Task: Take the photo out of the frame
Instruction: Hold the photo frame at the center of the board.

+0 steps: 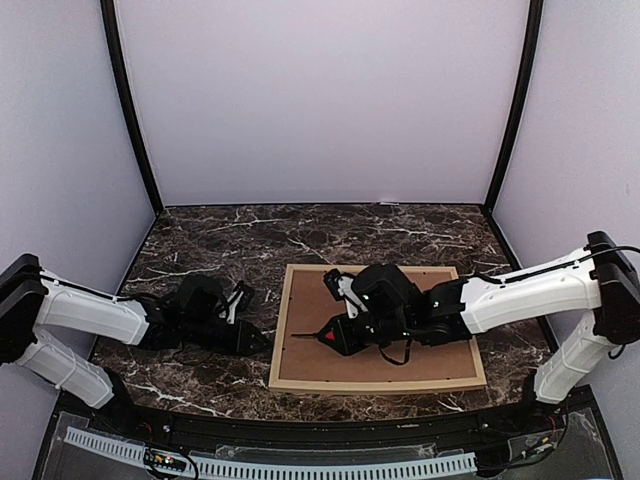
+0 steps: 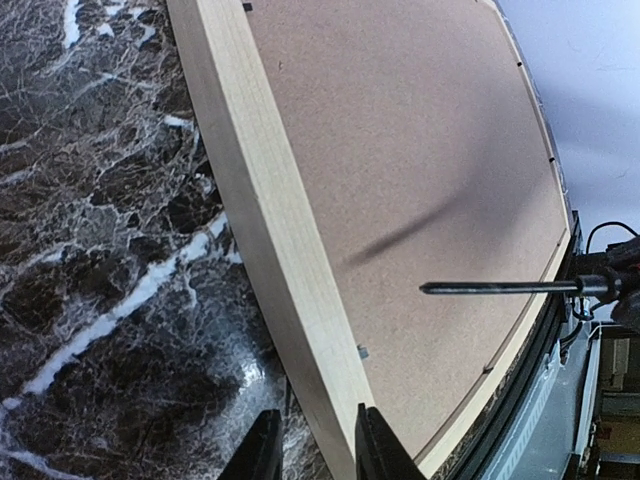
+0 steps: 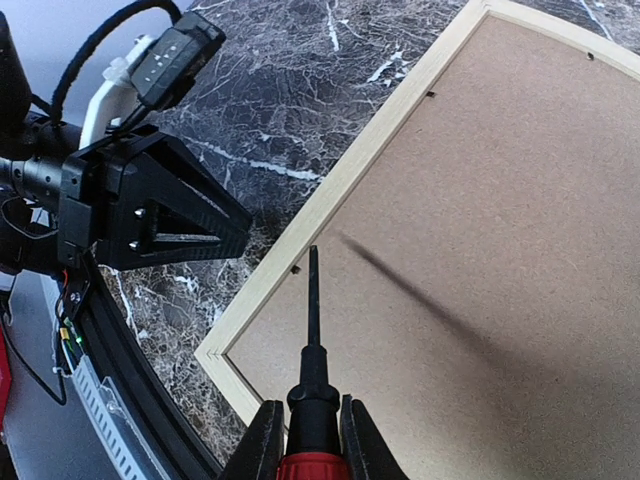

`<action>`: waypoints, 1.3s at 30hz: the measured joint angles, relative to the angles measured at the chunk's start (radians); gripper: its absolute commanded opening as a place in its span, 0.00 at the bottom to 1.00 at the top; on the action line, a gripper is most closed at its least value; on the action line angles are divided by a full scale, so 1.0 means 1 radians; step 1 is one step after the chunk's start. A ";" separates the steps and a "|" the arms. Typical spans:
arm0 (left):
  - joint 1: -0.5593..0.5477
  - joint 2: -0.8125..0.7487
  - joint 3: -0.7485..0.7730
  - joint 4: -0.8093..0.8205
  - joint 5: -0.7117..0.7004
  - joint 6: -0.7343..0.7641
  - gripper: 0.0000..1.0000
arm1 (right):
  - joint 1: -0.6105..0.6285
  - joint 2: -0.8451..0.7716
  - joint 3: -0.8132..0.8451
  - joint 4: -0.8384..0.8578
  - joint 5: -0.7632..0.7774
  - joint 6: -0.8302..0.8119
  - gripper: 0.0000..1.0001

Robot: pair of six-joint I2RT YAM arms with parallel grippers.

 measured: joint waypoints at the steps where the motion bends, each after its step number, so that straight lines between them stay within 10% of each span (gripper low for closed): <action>1: 0.006 0.013 0.000 0.006 0.006 0.000 0.27 | 0.003 0.011 0.007 0.005 -0.005 0.000 0.00; 39: 0.040 0.148 0.011 0.140 0.171 0.018 0.19 | 0.026 0.083 0.018 0.025 -0.061 0.012 0.00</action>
